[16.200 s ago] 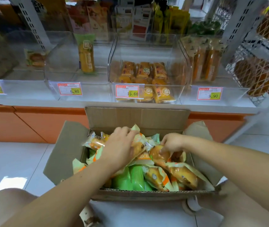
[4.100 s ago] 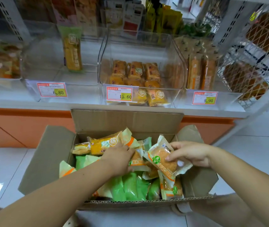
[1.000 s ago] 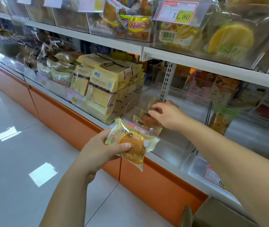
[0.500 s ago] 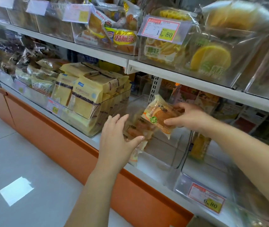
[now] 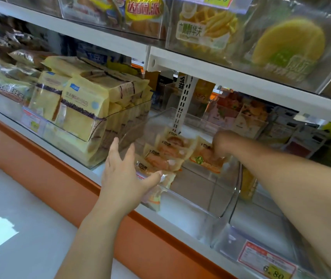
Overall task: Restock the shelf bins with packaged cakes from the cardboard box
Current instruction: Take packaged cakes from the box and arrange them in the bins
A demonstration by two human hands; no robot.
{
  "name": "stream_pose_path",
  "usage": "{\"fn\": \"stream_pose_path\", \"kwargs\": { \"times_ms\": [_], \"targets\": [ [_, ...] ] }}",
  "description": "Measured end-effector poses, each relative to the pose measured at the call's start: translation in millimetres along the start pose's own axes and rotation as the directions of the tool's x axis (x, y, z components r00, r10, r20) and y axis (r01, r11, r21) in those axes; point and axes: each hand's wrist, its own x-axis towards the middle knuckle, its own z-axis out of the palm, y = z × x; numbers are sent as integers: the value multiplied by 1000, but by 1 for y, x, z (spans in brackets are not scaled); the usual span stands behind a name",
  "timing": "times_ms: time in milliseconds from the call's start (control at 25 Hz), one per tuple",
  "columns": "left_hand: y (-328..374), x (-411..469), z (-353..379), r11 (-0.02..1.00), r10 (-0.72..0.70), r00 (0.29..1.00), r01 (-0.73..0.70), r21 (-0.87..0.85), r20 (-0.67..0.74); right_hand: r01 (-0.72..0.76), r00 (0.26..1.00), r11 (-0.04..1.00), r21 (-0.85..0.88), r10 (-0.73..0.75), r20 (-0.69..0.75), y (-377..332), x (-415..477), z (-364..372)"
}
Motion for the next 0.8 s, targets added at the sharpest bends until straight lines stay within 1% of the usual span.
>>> {"fn": "stream_pose_path", "kwargs": {
  "times_ms": [80,160,240,320,400,480,560,640,680,760,800],
  "targets": [
    [0,-1,0,1000,9,1000,-9,-4,-5,-1,998,999,-51,5,62,-4,9,6],
    [-1,-2,-1,1000,16,1000,-16,-6,-10,14,994,999,-48,-9,104,-5,14,11],
    [-2,-2,-1,1000,13,1000,-13,-5,-10,3,996,1000,-6,-3,92,-5,15,15],
    [-1,-2,-1,1000,8,1000,-8,-3,2,-21,999,998,51,19,43,-3,14,17],
    [0,-4,-3,1000,4,1000,-4,1,11,-11,998,988,156,21,-64,4,-3,13],
    [1,-5,-5,1000,-12,1000,12,3,2,99,979,935,341,-30,-203,14,-35,5],
    [8,-9,-8,1000,-20,1000,20,8,-15,250,946,821,513,-94,-311,24,-79,0],
    [25,-21,-8,998,17,999,-14,68,-48,366,915,674,641,-135,-380,34,-132,7],
    [35,-30,-8,994,53,996,-46,97,-72,413,894,629,659,-140,-426,39,-159,14],
    [61,-51,-6,983,163,977,-150,102,-134,481,837,613,626,-109,-536,51,-216,30],
    [76,-66,-3,967,249,954,-235,102,-164,512,806,597,617,-87,-585,59,-248,42]
  ]
}}
